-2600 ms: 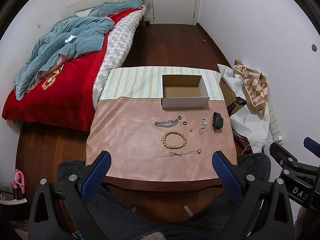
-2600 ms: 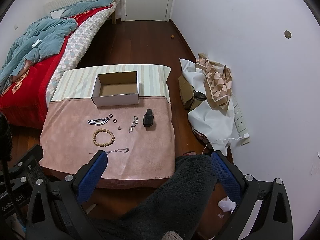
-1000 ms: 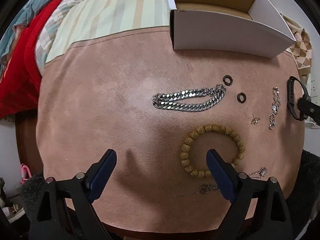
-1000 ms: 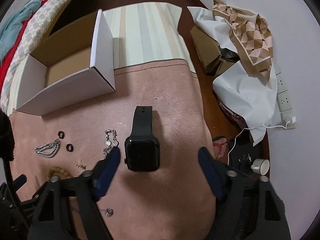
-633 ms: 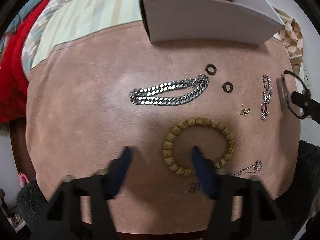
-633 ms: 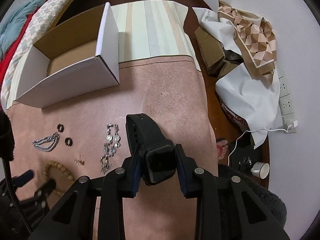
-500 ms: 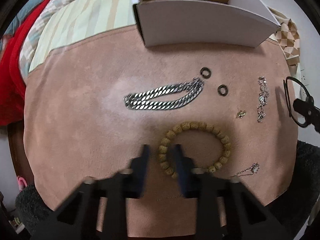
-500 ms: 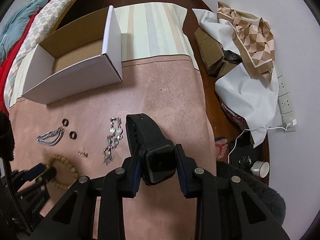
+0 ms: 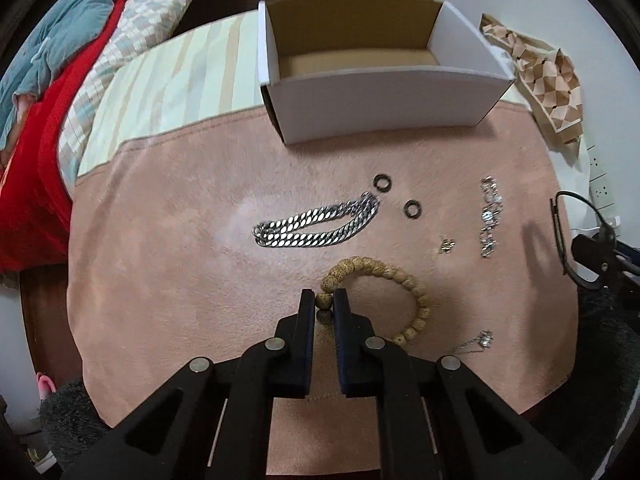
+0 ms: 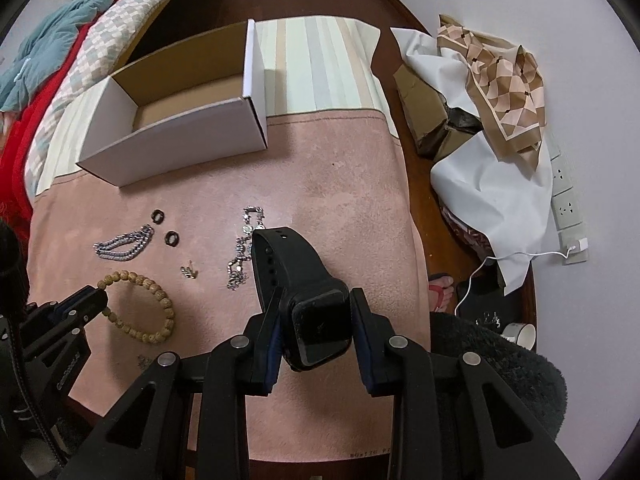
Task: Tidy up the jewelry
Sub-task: 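Carry the smartwatch and bead bracelet into the white box and open both grippers, then withdraw both tools from the box back over the table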
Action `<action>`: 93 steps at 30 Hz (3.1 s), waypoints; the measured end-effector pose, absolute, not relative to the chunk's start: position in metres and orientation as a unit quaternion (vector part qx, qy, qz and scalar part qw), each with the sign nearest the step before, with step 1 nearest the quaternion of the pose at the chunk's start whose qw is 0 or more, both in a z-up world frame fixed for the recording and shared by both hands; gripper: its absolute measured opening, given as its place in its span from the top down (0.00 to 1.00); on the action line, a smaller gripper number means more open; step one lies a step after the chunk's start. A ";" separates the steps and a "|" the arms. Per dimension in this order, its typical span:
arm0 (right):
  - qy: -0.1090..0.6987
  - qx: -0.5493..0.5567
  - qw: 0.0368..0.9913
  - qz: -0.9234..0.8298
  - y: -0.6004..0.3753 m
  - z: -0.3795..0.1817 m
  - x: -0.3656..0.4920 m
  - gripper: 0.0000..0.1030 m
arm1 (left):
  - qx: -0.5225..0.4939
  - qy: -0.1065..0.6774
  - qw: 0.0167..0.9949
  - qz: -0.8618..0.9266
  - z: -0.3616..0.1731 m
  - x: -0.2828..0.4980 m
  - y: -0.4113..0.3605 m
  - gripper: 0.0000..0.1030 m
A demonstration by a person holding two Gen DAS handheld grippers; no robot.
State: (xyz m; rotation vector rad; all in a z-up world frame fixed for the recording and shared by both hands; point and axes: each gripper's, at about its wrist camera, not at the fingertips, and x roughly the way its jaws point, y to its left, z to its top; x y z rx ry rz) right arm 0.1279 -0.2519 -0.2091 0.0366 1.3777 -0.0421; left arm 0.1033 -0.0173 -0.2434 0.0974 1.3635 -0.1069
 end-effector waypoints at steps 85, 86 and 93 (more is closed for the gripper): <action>0.526 -0.039 0.850 0.000 -0.189 -0.111 0.199 0.01 | 0.010 0.480 0.876 0.041 -0.109 0.174 0.027 0.00; 0.522 -0.038 0.852 -0.001 -0.189 -0.106 0.194 0.01 | 0.012 0.474 0.879 0.043 -0.105 0.168 0.027 0.00; 0.490 -0.037 0.871 -0.002 -0.191 -0.070 0.159 0.01 | 0.006 0.448 0.893 0.041 -0.078 0.135 0.028 0.00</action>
